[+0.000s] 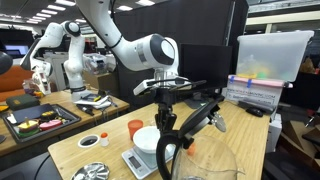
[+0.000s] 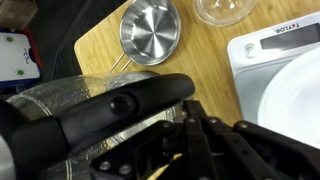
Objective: Put the white bowl on the scale, open the lid on the electric kettle
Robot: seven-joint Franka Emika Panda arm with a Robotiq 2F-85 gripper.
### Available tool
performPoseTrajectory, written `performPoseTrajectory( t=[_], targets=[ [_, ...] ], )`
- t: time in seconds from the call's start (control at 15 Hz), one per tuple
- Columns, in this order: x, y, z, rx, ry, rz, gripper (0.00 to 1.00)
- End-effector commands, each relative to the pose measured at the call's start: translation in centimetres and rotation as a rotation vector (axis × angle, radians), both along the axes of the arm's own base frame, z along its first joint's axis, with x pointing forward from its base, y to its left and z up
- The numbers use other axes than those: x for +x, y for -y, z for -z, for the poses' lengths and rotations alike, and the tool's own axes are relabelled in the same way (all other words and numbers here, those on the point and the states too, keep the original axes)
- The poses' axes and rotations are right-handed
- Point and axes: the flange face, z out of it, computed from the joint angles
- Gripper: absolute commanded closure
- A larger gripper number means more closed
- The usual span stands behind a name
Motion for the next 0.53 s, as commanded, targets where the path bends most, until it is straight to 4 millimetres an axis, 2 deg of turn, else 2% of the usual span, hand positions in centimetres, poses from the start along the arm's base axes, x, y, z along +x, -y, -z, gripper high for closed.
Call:
performPoseTrajectory(
  t=[0.0,0.4,0.47],
  targets=[
    [0.3,-0.1,-1.8,0.091,0.035,-0.075,1.0],
    [0.4,-0.6,-5.2,0.212,0.104,-0.21,1.0],
    [0.2,-0.4,-5.5,0.224,0.104,-0.245,0.96]
  ],
)
